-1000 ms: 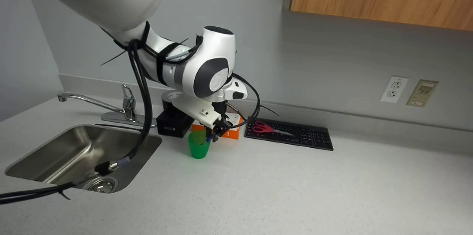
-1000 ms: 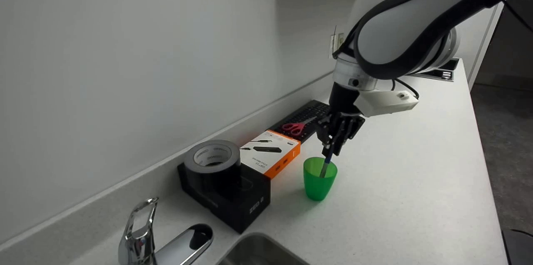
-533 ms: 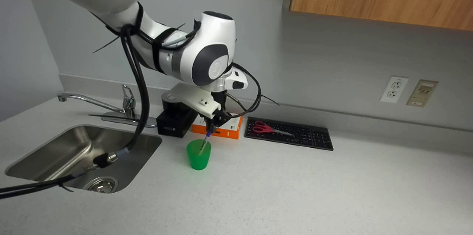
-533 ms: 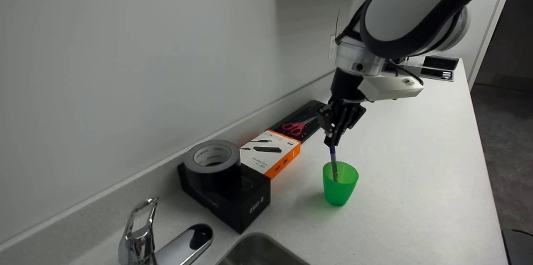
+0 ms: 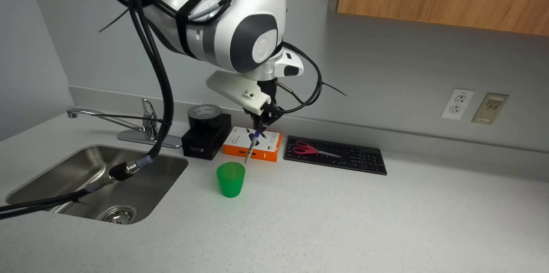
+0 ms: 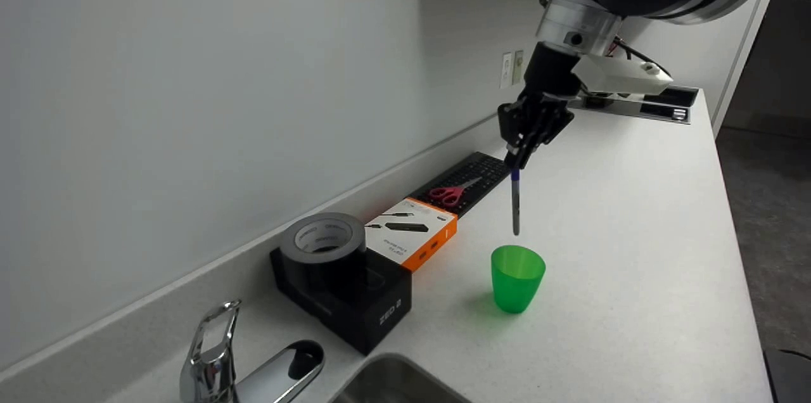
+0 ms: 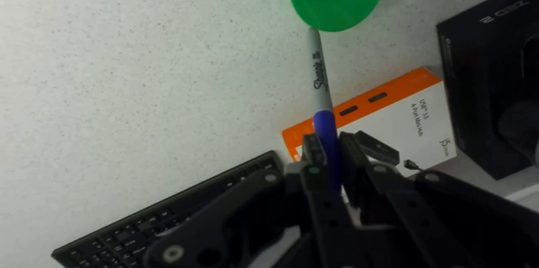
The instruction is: Pick the marker from the cup and put it on the table
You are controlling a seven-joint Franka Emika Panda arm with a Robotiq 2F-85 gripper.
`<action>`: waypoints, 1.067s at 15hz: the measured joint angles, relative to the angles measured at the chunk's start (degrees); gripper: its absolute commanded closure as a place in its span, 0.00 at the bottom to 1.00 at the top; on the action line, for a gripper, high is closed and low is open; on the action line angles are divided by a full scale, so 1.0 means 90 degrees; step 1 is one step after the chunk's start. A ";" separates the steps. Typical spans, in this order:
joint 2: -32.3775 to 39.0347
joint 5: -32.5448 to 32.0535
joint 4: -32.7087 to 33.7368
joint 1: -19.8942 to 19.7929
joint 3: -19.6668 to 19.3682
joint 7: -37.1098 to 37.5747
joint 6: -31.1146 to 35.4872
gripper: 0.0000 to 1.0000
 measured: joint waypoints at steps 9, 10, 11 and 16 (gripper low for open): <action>0.0995 -0.1813 0.0230 -0.0088 -0.0273 0.0876 -0.0812 0.96; 0.1201 -0.1850 0.0306 -0.0065 -0.0265 0.0917 -0.0939 0.96; 0.1406 -0.1874 0.0412 -0.0035 -0.0263 0.0954 -0.1093 0.96; 0.2266 -0.1876 0.1135 0.0048 -0.0279 0.1071 -0.1376 0.59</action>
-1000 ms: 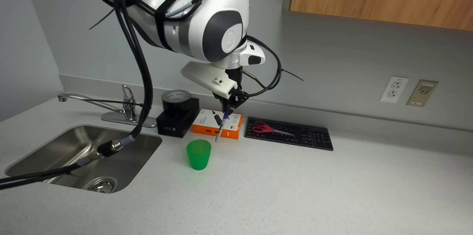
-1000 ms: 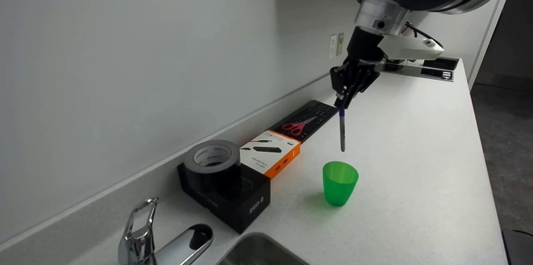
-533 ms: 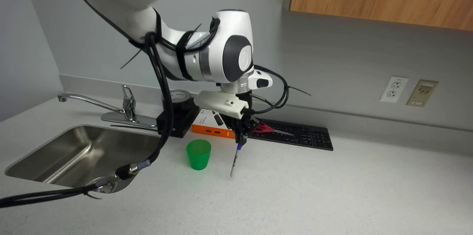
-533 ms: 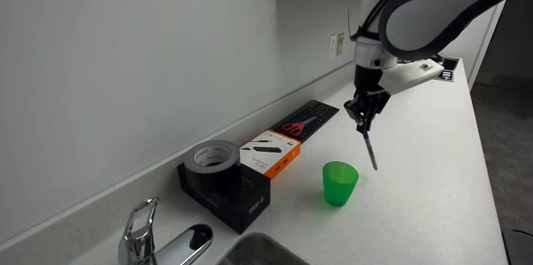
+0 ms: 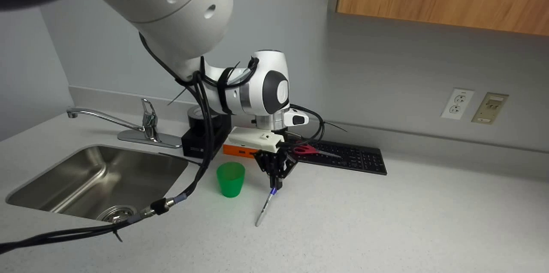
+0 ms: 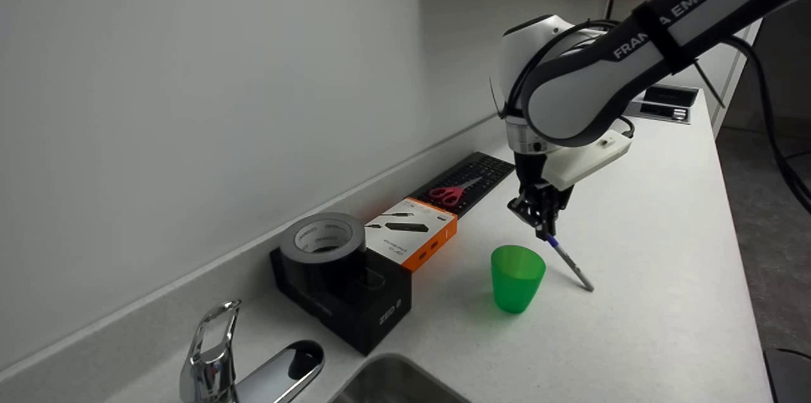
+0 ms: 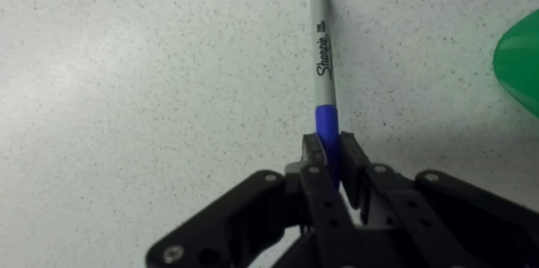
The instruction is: Pick the marker from the cup and put it on the table
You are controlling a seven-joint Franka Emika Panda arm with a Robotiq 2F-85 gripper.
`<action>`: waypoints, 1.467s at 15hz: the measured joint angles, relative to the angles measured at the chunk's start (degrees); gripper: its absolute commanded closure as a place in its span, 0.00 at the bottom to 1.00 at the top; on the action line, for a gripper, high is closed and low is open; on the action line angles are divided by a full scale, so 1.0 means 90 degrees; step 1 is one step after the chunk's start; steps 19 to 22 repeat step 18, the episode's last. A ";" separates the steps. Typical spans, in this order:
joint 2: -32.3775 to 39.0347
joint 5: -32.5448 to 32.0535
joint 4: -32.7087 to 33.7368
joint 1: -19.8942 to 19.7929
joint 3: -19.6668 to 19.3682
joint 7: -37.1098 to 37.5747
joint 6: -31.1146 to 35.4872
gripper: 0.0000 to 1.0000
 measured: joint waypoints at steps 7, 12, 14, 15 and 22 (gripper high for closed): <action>0.0411 0.0000 0.0581 0.0017 -0.0032 0.0134 0.0000 0.08; 0.0410 0.0002 0.0772 0.0017 -0.0044 0.0134 0.0000 0.00; 0.0410 0.0010 0.0826 0.0017 -0.0048 0.0134 0.0000 0.00; 0.0410 0.0011 0.0842 0.0017 -0.0049 0.0134 0.0000 0.00; 0.0411 0.0011 0.0851 0.0017 -0.0049 0.0134 0.0000 0.00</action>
